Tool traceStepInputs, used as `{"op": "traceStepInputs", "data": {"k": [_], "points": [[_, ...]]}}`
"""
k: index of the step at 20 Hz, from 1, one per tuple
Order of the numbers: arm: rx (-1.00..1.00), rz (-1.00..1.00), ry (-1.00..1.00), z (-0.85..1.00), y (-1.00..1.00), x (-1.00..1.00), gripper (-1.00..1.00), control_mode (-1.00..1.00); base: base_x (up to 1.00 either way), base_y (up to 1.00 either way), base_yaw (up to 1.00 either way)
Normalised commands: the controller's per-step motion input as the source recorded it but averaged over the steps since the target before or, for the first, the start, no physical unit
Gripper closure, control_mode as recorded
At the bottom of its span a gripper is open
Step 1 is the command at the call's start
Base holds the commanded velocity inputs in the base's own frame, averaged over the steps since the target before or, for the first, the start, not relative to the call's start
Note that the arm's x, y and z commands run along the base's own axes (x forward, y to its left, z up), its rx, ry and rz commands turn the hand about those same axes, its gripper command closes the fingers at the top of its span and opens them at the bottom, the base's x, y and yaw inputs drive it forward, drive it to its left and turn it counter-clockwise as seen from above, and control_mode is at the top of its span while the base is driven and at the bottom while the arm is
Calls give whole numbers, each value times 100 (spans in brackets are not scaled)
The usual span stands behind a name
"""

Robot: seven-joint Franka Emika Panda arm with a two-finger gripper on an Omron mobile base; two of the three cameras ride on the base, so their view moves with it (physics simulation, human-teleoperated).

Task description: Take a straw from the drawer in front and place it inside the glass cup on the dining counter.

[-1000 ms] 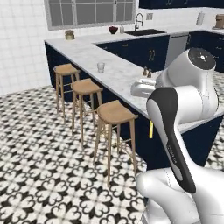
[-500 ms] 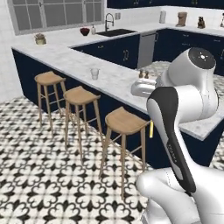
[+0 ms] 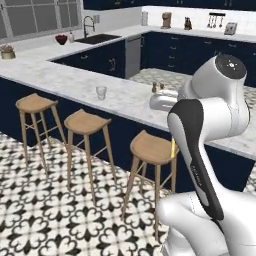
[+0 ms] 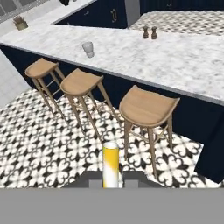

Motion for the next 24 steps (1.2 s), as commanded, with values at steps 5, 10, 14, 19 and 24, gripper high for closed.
{"op": "traceStepInputs", "data": {"k": [5,10,14,19,24], "points": [[0,0,0,0,0,0,100,100,39,86,-41],[0,0,0,0,0,0,100,100,40,82,-41],[0,0,0,0,0,0,100,100,41,85,-42],[0,0,0,0,0,0,100,100,32,88,-41],[0,0,0,0,0,0,100,100,27,80,-39]]}}
